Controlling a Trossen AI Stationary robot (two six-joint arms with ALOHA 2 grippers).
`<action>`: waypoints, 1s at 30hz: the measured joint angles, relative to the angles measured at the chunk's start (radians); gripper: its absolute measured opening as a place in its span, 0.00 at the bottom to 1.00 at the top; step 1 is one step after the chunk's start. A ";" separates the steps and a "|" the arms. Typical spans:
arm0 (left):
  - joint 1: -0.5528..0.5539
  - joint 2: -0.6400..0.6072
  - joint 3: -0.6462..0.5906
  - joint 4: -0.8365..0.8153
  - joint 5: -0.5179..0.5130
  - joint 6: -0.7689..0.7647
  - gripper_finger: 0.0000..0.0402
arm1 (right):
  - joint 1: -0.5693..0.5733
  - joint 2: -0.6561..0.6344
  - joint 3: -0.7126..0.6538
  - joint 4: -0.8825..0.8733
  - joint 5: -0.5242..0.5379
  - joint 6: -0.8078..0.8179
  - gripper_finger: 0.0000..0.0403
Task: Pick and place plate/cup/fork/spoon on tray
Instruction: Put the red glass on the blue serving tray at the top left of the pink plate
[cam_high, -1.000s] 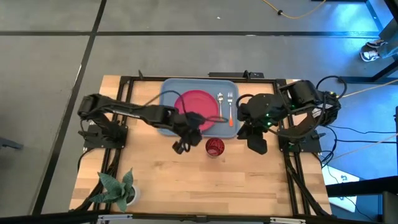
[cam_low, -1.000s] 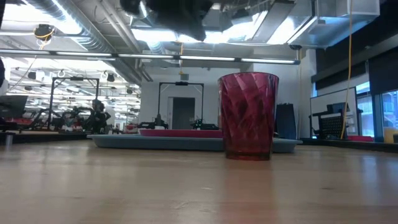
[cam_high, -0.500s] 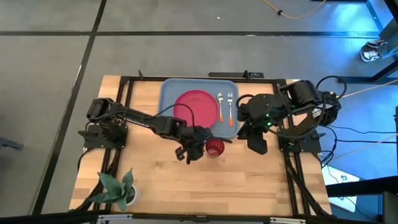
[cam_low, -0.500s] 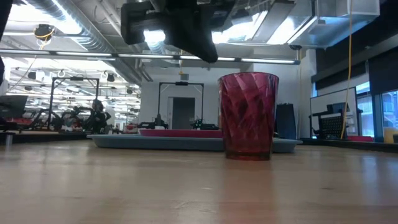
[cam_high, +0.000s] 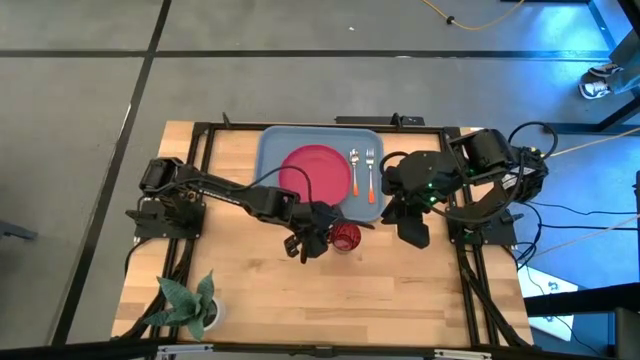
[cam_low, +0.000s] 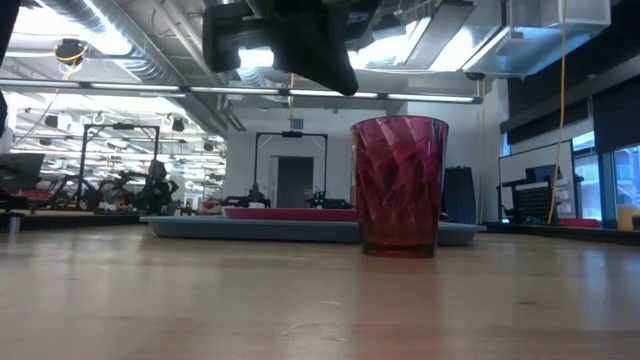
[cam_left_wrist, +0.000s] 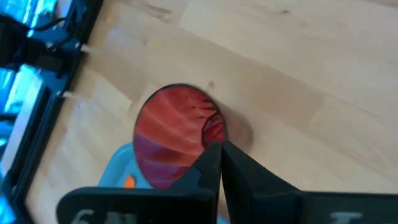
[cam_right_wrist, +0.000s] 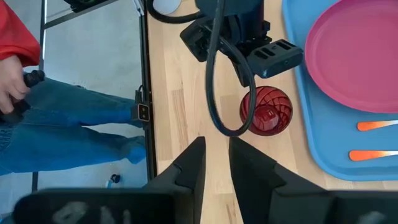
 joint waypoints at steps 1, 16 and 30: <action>0.000 0.000 0.000 0.005 -0.017 -0.008 0.01 | 0.000 0.000 0.000 0.000 0.010 0.000 0.19; -0.023 0.000 0.000 0.041 -0.103 -0.075 0.01 | 0.000 0.000 0.000 0.000 0.021 0.005 0.19; -0.028 0.000 0.000 0.029 -0.150 -0.093 0.00 | 0.000 0.000 0.000 0.000 0.024 0.007 0.19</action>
